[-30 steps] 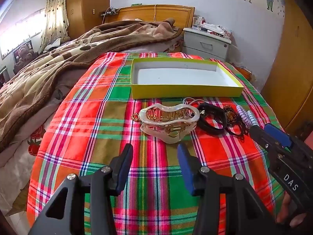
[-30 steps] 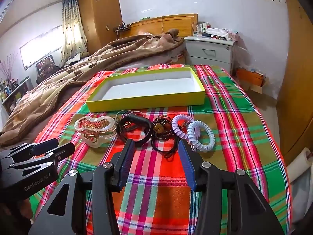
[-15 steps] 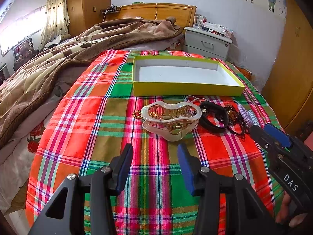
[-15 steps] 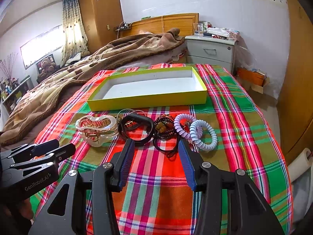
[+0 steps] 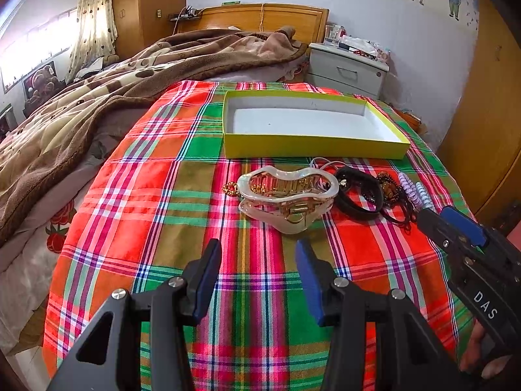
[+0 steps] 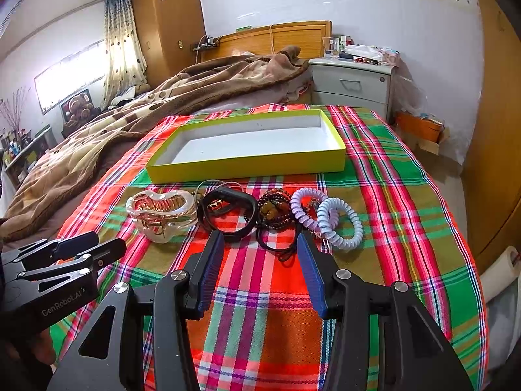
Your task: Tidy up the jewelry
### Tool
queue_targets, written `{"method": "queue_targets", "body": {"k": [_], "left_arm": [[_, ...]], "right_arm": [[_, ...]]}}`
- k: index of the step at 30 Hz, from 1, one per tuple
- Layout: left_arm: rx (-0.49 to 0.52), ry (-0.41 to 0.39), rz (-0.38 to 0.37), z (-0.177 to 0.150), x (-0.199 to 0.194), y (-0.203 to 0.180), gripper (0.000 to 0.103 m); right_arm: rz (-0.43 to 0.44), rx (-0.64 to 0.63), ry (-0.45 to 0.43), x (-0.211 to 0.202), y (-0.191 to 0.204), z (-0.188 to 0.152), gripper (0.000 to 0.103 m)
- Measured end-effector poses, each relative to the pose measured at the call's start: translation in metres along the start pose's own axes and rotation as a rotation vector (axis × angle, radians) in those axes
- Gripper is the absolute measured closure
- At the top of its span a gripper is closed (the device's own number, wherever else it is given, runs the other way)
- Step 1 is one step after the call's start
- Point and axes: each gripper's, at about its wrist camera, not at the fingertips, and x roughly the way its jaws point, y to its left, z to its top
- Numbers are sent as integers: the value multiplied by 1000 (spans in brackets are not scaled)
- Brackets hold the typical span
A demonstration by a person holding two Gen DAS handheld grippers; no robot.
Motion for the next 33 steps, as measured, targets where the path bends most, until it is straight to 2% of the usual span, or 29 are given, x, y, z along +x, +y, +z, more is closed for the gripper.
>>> {"method": "queue_targets", "body": {"k": [33], "left_arm": [[1,9,-9,6,4,2,54]], "right_arm": [[-1,1,4,3,-1,3,55]]}}
